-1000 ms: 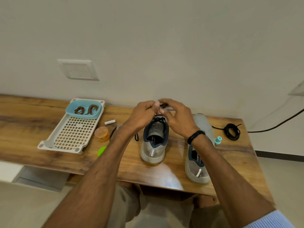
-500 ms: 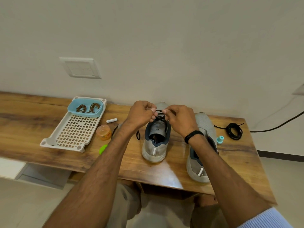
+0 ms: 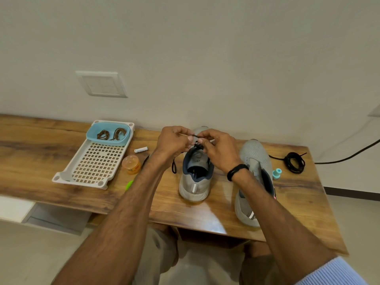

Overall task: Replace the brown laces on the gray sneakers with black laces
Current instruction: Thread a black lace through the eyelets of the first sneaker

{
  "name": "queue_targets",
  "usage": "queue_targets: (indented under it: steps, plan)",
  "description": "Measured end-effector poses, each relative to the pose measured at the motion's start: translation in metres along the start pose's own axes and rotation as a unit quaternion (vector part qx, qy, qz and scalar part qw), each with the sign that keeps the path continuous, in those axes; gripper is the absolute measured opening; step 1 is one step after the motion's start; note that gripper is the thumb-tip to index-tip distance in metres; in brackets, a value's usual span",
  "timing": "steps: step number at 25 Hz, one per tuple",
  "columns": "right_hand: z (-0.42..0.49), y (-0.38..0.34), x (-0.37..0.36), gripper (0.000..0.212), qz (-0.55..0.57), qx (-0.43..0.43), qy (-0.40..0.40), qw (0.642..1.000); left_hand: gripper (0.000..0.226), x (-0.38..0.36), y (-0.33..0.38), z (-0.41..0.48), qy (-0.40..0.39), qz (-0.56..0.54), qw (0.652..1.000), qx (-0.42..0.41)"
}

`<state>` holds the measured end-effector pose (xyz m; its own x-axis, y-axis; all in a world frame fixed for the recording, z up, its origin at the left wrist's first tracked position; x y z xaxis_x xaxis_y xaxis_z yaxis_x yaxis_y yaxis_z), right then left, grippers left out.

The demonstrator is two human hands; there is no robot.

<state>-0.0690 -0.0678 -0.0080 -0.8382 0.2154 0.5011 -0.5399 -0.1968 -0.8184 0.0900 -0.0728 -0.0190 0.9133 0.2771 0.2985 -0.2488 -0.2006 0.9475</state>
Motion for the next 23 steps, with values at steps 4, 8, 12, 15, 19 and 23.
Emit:
queue_targets:
  steps: [4, 8, 12, 15, 19, 23]
  plan:
    - [-0.002, 0.001, -0.008, 0.012, -0.003, 0.005, -0.004, 1.000, 0.011, -0.001, 0.000, 0.004, 0.006, 0.103, 0.994, -0.034]
    - [-0.003, 0.011, -0.013, 0.020, -0.082, 0.010, -0.043, 0.996, 0.021, 0.005, -0.011, 0.004, 0.004, 0.311, 0.950, -0.037]
    - [-0.010, 0.009, -0.029, 0.023, -0.164, 0.062, -0.108, 0.979, 0.009, 0.003, -0.030, 0.008, -0.004, 0.214, 0.976, 0.029]
    - [-0.009, 0.010, -0.027, 0.024, -0.182, 0.060, -0.076, 0.978, 0.006, 0.005, -0.037, 0.011, 0.013, 0.165, 0.984, 0.072]
    - [-0.011, 0.010, -0.032, 0.022, -0.171, 0.043, -0.066, 0.982, 0.006, 0.006, -0.043, 0.013, 0.023, 0.129, 0.985, 0.115]
    - [-0.009, 0.013, -0.033, 0.022, -0.195, 0.032, -0.044, 0.979, 0.008, 0.003, -0.043, 0.013, 0.025, 0.122, 0.984, 0.125]
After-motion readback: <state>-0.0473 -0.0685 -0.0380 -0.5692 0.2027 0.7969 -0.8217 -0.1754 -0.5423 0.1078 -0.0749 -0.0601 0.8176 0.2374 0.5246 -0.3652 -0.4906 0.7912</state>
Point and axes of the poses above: each hand's wrist, its own z-axis towards the middle knuckle, its own x-axis out of the back of the hand, y = z × x, the point moved 7 cm from there along z, towards the middle knuckle, and after that the axes turned 10 degrees about y, right-handed, at the moved point
